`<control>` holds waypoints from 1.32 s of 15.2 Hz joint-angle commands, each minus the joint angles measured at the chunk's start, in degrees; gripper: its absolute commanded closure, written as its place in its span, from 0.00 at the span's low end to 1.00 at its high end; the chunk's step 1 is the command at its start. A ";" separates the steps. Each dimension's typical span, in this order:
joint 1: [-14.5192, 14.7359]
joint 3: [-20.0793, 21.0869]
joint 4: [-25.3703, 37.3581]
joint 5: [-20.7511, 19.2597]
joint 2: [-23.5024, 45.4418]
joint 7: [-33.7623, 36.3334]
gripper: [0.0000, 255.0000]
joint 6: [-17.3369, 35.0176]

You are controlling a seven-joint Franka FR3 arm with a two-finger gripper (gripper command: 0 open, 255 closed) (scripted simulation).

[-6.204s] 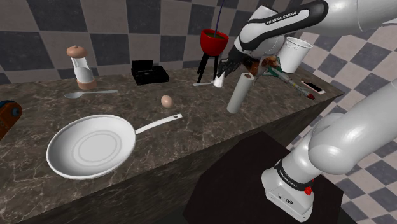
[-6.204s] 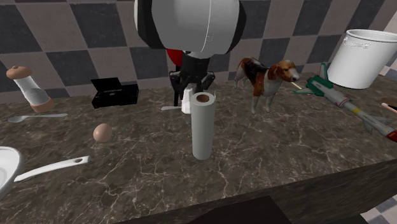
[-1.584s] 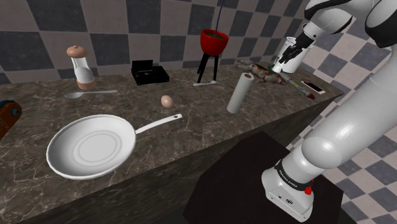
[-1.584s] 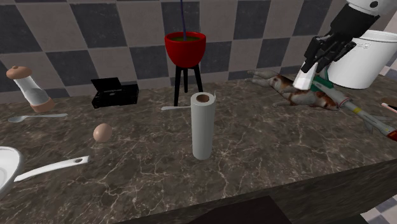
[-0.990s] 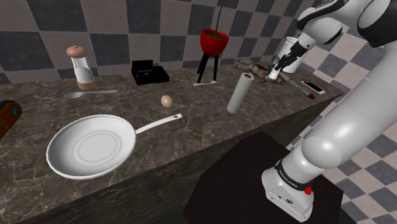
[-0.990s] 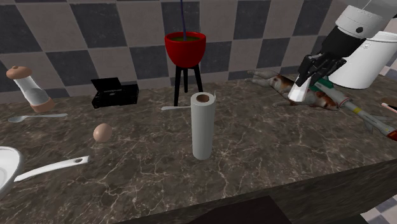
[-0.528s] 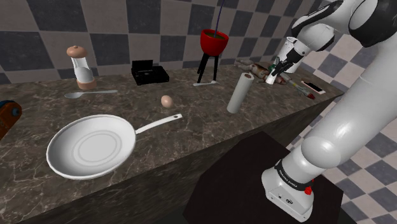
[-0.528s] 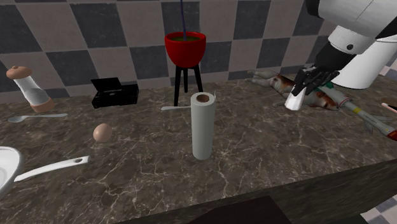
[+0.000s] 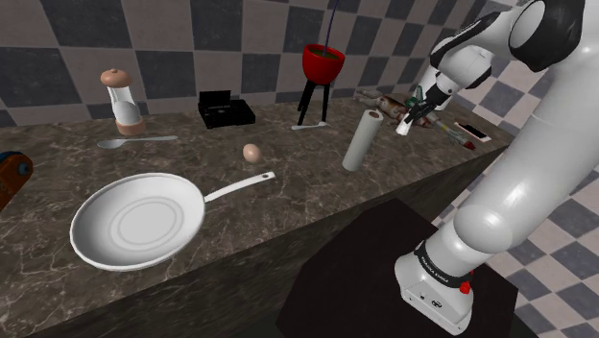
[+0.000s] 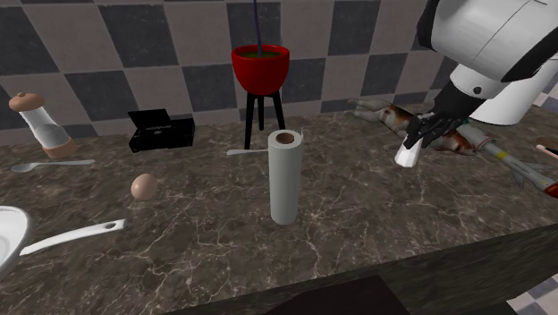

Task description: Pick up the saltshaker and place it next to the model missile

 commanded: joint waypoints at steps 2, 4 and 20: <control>-0.41 0.59 -0.96 1.94 1.39 -1.64 1.00 1.60; -0.54 0.74 -1.09 2.38 1.73 -2.00 1.00 1.89; 0.35 -1.25 0.07 -3.02 -2.83 1.42 0.00 -1.73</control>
